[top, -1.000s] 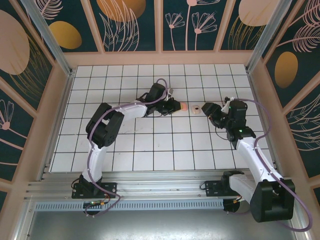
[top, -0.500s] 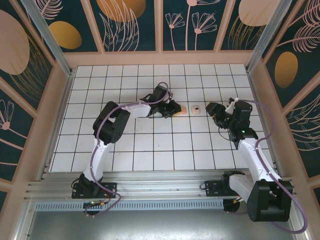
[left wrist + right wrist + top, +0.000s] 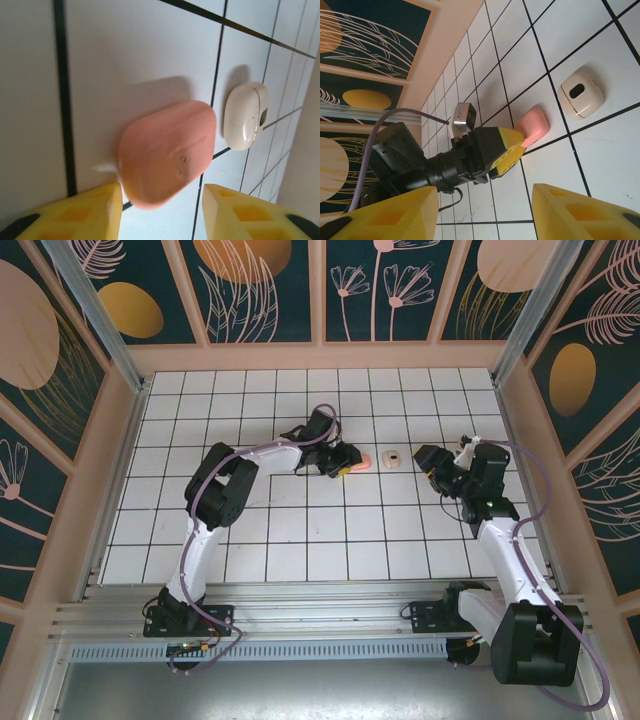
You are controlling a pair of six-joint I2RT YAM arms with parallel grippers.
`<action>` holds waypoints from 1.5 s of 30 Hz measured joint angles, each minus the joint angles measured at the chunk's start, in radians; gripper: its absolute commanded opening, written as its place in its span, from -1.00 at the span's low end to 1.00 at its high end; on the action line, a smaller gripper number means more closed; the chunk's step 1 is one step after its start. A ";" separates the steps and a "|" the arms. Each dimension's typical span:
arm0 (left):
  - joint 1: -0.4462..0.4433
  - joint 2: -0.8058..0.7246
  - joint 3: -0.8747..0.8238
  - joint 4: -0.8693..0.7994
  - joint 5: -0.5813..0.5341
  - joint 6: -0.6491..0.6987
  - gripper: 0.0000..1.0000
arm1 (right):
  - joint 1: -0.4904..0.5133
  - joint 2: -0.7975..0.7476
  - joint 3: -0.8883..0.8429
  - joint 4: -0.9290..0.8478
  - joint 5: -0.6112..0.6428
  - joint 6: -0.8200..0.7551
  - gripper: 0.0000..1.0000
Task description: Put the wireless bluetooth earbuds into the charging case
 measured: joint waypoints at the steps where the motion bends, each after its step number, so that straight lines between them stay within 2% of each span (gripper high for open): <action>1: 0.000 -0.014 -0.001 -0.023 -0.016 0.014 0.08 | 0.000 0.000 0.000 0.000 0.000 -0.004 0.06; 3: -0.002 -0.052 -0.006 -0.066 -0.051 0.045 0.29 | 0.000 0.000 -0.001 0.001 -0.001 -0.007 0.06; 4: -0.002 -0.077 -0.012 -0.087 -0.071 0.061 0.50 | 0.000 0.000 -0.003 0.002 -0.001 -0.008 0.08; 5: -0.002 -0.105 -0.022 -0.105 -0.093 0.078 0.94 | 0.000 0.000 -0.006 0.003 0.000 -0.009 0.15; 6: -0.001 -0.132 -0.032 -0.119 -0.111 0.097 0.97 | 0.000 0.000 -0.011 0.006 0.002 -0.014 0.21; 8: 0.006 -0.205 -0.070 -0.141 -0.146 0.129 0.97 | 0.000 0.000 -0.024 0.014 0.017 -0.031 0.57; 9: 0.010 -0.240 -0.090 -0.146 -0.161 0.144 0.97 | 0.000 0.000 -0.032 0.018 0.030 -0.042 0.97; 12: 0.047 -0.380 -0.188 -0.147 -0.214 0.203 0.97 | -0.002 0.000 -0.057 0.027 0.093 -0.081 0.98; 16: 0.175 -0.608 -0.363 -0.109 -0.312 0.292 0.97 | -0.005 -0.001 -0.106 0.077 0.220 -0.166 0.98; 19: 0.265 -0.770 -0.504 -0.052 -0.478 0.369 0.98 | -0.006 -0.009 -0.174 0.144 0.351 -0.241 0.98; 23: 0.290 -0.937 -0.721 0.055 -0.704 0.468 0.98 | -0.009 -0.013 -0.262 0.241 0.522 -0.341 0.98; 30: 0.385 -1.113 -1.099 0.323 -0.957 0.574 0.98 | -0.026 -0.008 -0.341 0.465 0.706 -0.496 0.98; 35: 0.474 -1.186 -1.284 0.554 -1.015 0.671 0.98 | -0.049 0.068 -0.432 0.658 0.728 -0.557 0.98; 40: 0.501 -1.193 -1.378 0.748 -1.010 0.745 0.98 | -0.052 0.137 -0.458 0.783 0.719 -0.601 0.98; 45: 0.509 -1.125 -1.428 0.912 -1.005 0.770 0.98 | -0.053 0.223 -0.446 0.882 0.702 -0.643 0.98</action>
